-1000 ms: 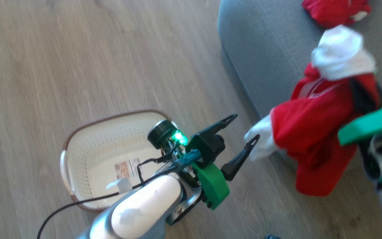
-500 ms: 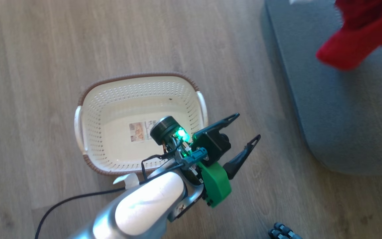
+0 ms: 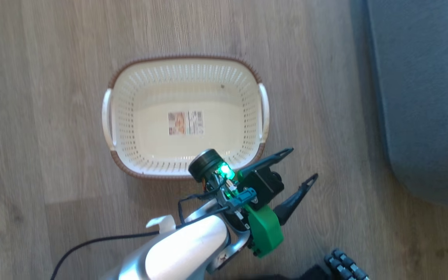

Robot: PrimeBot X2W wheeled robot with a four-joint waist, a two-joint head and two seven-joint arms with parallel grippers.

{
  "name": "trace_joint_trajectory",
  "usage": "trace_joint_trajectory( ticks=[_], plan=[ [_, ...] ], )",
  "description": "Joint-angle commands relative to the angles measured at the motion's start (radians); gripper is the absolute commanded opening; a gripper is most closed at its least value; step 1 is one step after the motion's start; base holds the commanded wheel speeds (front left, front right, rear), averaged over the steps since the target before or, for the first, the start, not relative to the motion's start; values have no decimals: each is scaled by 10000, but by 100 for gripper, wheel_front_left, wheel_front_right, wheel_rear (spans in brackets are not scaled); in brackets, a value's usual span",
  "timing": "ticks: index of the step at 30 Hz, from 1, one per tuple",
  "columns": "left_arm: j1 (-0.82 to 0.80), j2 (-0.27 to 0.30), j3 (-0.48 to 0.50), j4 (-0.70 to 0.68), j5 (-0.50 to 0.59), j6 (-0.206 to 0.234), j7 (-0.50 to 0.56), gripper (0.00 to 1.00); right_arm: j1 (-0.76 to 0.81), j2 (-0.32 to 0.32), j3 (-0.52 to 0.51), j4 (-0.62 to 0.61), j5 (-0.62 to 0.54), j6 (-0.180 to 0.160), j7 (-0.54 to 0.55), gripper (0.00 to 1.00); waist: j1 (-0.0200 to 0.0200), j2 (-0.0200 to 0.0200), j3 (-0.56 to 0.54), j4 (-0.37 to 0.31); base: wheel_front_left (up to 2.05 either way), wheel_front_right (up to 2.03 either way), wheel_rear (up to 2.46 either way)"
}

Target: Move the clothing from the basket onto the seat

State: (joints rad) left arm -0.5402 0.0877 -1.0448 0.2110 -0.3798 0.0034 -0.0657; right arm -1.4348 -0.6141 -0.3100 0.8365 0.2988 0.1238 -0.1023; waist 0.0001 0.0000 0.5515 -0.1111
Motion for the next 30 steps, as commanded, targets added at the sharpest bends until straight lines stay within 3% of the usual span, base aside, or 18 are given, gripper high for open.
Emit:
trace_joint_trajectory(
  ticks=[1,7,13,14,15,16,17,23,30],
  plan=[
    [-143,-29,210,-359,84,85,19,100,98,-203,-160,-27,-133,69,-84,0,-1,0,757,95,0,0,0],
    [-301,398,359,-609,236,303,182,100,829,-333,-1385,1420,-711,69,-864,0,-1,0,1896,146,0,0,0],
    [-311,596,440,-760,257,466,213,100,1377,-526,-2793,2867,-2470,69,-1302,1,-1,0,2196,214,0,0,0],
    [-319,627,463,-771,247,481,212,100,1359,-507,-3037,2982,-2759,69,-1335,17,-1,0,2191,222,0,0,0],
    [-324,657,490,-779,233,498,201,100,1346,-490,-3270,3055,-3064,69,-1365,42,-1,0,2164,224,0,0,0],
    [-320,681,520,-779,207,512,181,100,1344,-456,-3487,3112,-3354,69,-1383,89,-1,0,2105,224,0,0,0],
    [-306,702,543,-767,177,518,156,100,1344,-415,-3683,3181,-3619,69,-1379,100,-1,0,2010,226,0,0,0],
    [-306,737,678,-685,16,546,-24,100,1204,-166,-4156,3078,-5053,69,-1263,100,-1,0,1371,92,0,0,0],
    [-166,646,1077,-333,-462,634,-437,100,1582,271,-3447,3057,-5824,69,-1346,100,-1,0,93,-203,0,0,0]
  ],
)
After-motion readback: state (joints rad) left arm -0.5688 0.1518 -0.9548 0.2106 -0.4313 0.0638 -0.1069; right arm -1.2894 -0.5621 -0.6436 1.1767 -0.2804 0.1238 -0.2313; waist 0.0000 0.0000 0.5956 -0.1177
